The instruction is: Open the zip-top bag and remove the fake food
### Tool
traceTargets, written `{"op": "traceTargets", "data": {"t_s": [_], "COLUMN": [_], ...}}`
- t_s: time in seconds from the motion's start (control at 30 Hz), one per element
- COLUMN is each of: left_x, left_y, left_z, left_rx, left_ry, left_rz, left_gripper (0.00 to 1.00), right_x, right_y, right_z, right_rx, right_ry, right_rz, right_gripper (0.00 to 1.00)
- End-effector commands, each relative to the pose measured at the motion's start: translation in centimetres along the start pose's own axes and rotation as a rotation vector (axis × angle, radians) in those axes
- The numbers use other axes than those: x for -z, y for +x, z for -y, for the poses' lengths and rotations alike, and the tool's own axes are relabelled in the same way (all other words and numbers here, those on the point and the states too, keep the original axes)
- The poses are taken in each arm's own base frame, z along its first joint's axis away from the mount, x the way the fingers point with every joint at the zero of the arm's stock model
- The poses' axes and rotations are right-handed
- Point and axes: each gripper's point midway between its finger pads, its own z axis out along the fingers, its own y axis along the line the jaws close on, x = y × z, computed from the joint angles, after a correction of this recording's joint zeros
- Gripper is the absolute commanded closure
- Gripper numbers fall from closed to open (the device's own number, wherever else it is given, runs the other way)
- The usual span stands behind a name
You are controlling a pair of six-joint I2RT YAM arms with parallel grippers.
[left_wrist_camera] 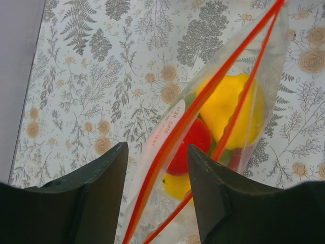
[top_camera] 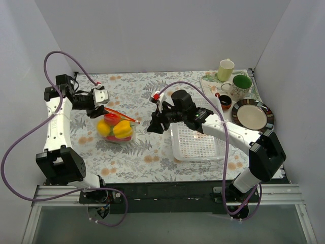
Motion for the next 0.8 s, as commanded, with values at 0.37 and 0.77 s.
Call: {"op": "traceTargets", "data": {"t_s": [0.37, 0.77], "left_x": [3.8, 0.7], "left_y": [-8.0, -2.4], "left_z": [5.0, 3.8], "left_rx": [-0.198, -0.154], "left_ry": [-0.084, -0.082], "left_rz": [0.108, 0.032], "left_gripper": [0.49, 0.42], "right_x": [0.8, 1.6], "right_y": [-0.2, -0.2], "right_z": [-1.5, -2.0], "right_rx": [0.018, 0.026], "right_ry": [-0.046, -0.048], "right_rz": [0.019, 0.03], "right_gripper": [0.42, 0.41]}}
